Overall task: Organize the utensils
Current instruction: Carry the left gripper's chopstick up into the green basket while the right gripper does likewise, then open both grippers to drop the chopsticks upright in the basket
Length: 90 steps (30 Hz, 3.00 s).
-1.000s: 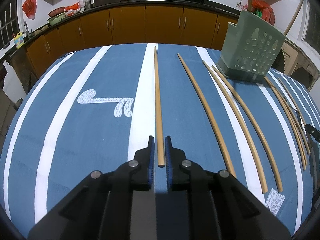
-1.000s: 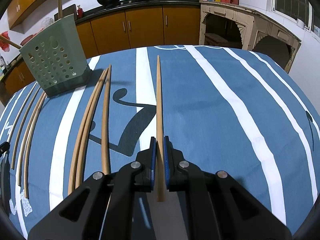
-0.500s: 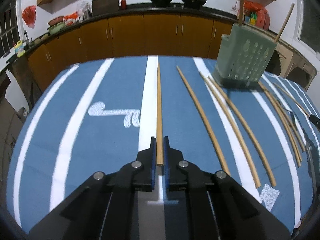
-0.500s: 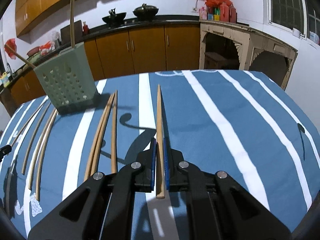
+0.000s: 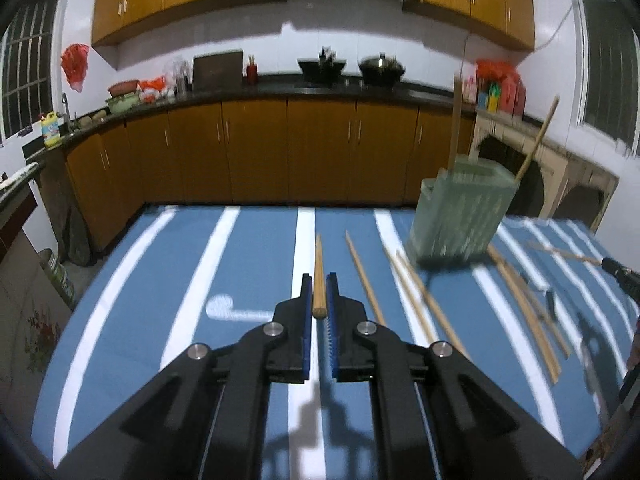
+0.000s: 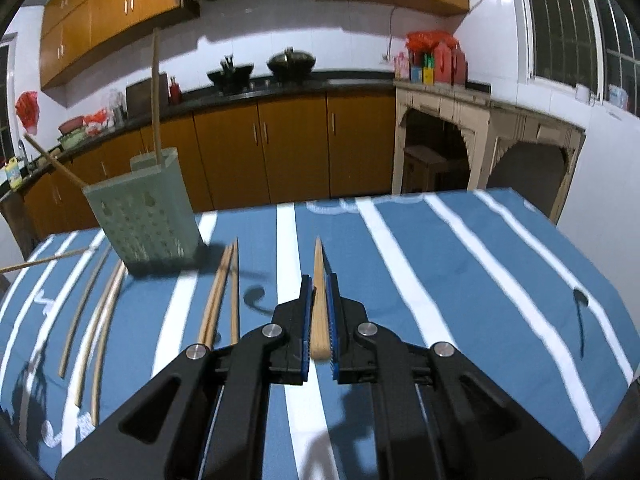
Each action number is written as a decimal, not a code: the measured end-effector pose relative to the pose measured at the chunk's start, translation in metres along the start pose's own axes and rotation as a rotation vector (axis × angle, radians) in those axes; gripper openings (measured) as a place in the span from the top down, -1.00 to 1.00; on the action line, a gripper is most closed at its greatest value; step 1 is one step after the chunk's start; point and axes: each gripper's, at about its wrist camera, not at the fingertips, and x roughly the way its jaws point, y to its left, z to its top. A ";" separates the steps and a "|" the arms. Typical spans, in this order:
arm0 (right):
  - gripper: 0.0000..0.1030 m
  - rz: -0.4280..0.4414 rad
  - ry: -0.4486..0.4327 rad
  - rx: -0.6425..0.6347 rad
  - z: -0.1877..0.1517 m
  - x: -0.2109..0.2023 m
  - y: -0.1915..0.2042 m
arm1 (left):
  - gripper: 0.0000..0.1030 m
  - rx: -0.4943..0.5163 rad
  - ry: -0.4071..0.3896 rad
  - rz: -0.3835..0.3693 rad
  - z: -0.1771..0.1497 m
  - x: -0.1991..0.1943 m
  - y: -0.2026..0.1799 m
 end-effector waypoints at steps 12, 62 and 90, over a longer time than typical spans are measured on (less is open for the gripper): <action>0.85 0.071 -0.131 0.042 0.040 -0.028 0.002 | 0.85 -0.043 -0.158 -0.023 0.042 -0.037 0.001; 0.85 0.335 -0.254 -0.034 0.157 -0.044 0.102 | 0.85 -0.005 -0.392 -0.200 0.191 -0.070 -0.121; 0.83 0.324 -0.068 -0.046 0.136 0.019 0.125 | 0.79 -0.007 -0.148 -0.151 0.154 0.034 -0.120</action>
